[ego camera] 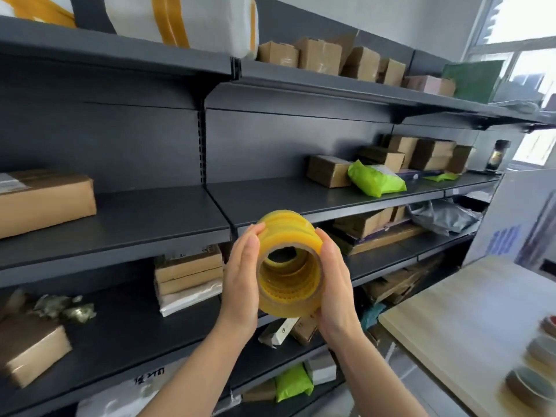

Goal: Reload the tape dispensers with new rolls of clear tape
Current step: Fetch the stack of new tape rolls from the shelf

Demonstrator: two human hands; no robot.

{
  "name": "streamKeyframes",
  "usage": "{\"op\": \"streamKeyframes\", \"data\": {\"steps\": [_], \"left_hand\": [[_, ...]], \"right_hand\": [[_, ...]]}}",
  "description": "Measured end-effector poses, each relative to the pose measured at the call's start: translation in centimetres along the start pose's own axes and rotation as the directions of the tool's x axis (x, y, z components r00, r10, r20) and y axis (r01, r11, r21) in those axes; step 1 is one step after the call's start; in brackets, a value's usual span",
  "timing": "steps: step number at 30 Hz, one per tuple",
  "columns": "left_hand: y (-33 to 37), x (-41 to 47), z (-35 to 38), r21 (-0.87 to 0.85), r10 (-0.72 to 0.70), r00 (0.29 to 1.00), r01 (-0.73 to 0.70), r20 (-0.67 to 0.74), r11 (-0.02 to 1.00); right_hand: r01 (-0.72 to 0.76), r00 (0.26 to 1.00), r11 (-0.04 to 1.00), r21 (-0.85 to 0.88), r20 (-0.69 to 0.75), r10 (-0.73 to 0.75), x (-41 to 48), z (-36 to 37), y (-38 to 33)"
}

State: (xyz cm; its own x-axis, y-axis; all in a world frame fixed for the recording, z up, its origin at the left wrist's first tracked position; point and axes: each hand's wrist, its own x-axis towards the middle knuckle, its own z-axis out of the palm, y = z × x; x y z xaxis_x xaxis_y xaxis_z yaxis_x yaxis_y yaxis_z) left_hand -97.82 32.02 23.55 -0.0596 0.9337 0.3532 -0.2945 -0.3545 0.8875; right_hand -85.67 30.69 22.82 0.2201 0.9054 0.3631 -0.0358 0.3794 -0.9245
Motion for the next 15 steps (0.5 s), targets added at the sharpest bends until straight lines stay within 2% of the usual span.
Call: {"op": "streamKeyframes", "data": {"steps": [3,5,8,15], "left_hand": [[-0.4,-1.1,2.0,-0.020,-0.003,1.000,0.004,0.029,1.000],[-0.8,-4.4,8.1,-0.041,-0.047,0.986,0.054,0.161,0.998],[-1.2,-5.3,9.8,-0.086,-0.088,0.985,0.101,0.148,0.991],[-2.0,-13.2,21.6,-0.116,-0.143,0.942,0.185,0.304,0.976]], "right_hand": [[-0.022,1.000,1.000,-0.013,-0.021,0.022,-1.0,-2.2,-1.1],[-0.012,0.986,1.000,-0.013,-0.168,0.009,-3.5,-8.8,-2.4],[-0.006,0.981,0.996,-0.094,-0.196,-0.012,-4.3,-10.8,-2.8],[-0.042,0.936,0.982,-0.182,-0.351,-0.025,-10.2,-23.5,-7.1]]}}
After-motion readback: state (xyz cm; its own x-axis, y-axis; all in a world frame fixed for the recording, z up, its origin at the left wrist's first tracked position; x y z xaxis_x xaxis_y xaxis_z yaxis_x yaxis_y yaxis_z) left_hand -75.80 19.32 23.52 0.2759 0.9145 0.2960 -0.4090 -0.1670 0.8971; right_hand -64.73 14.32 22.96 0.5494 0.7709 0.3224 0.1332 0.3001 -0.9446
